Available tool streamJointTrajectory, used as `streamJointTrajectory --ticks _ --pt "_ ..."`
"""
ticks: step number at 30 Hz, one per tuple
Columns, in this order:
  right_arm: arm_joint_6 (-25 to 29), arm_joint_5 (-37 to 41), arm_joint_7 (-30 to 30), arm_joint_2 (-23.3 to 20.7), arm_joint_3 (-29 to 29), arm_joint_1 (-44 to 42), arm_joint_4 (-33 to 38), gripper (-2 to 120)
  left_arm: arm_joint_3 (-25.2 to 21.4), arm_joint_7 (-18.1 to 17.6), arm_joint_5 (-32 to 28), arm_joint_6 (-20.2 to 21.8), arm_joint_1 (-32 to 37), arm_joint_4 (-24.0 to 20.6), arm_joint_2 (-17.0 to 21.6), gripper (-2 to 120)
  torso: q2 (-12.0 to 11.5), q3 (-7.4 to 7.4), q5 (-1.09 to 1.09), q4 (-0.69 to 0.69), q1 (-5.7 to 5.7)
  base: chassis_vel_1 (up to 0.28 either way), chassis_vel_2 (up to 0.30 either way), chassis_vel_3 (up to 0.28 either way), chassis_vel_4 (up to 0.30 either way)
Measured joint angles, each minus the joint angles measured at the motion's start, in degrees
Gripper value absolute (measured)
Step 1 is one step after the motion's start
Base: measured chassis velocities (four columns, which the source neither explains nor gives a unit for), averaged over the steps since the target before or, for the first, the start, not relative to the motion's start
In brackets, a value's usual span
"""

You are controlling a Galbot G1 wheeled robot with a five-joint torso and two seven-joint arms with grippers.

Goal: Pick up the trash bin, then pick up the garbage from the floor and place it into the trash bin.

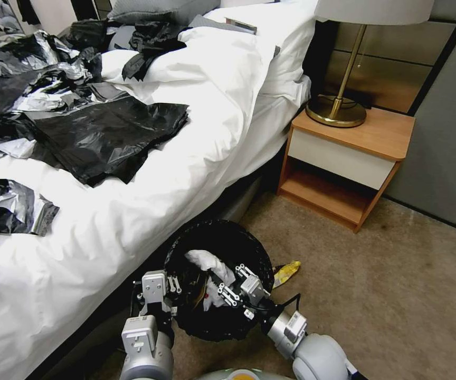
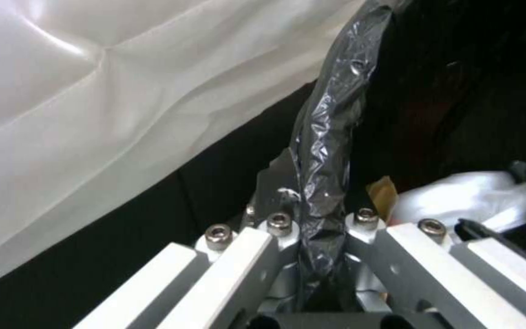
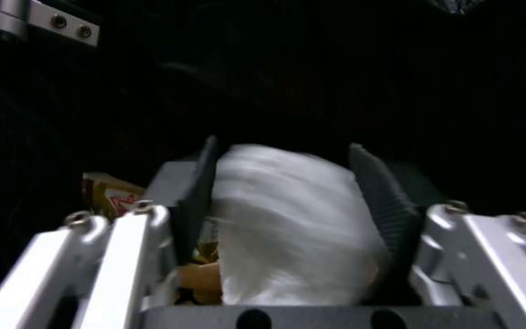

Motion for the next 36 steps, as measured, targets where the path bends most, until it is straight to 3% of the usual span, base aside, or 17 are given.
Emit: streamJointTrajectory --ticks 12,16,23,26,30,36 --pt "0.44 -0.83 0.12 0.07 0.55 -1.15 0.65 99 0.05 0.18 0.3 -0.15 0.41 0.0 -0.03 0 0.0 0.0 0.0 0.0 0.0 0.0 0.0 0.0 0.0" --pt "1.09 -1.21 0.14 -0.03 0.8 -1.6 1.47 100 -0.12 0.22 0.36 -0.21 0.58 -0.04 -0.01 0 0.0 0.0 0.0 0.0 0.0 0.0 0.0 0.0 0.0" --pt "4.93 -4.74 2.62 -0.5 4.42 -3.89 11.92 100 -0.94 0.39 0.34 -0.22 0.61 -0.12 0.09 0 0.0 0.0 0.0 0.0 0.0 0.0 0.0 0.0 0.0" --pt "5.03 -5.25 6.55 -0.45 7.49 -5.57 19.4 100 -1.08 0.39 0.31 -0.26 0.49 0.15 0.01 0 0.0 0.0 0.0 0.0 0.0 0.0 0.0 0.0 0.0" --pt "5.04 -6.97 10.93 1.3 11.63 -8.74 23.84 100 -1.54 0.37 -0.16 -0.26 0.23 0.21 -0.01 0 0.0 -0.01 0.0 0.0 0.0 0.0 0.0 0.0 0.0" --pt "7.3 -8.27 13.71 3.91 18.58 -15.85 23.4 100 -2.09 0.29 -1.13 -0.16 -0.3 0.15 0.19 0 0.0 -0.01 0.0 -0.02 0.0 0.0 0.0 0.0 0.0"
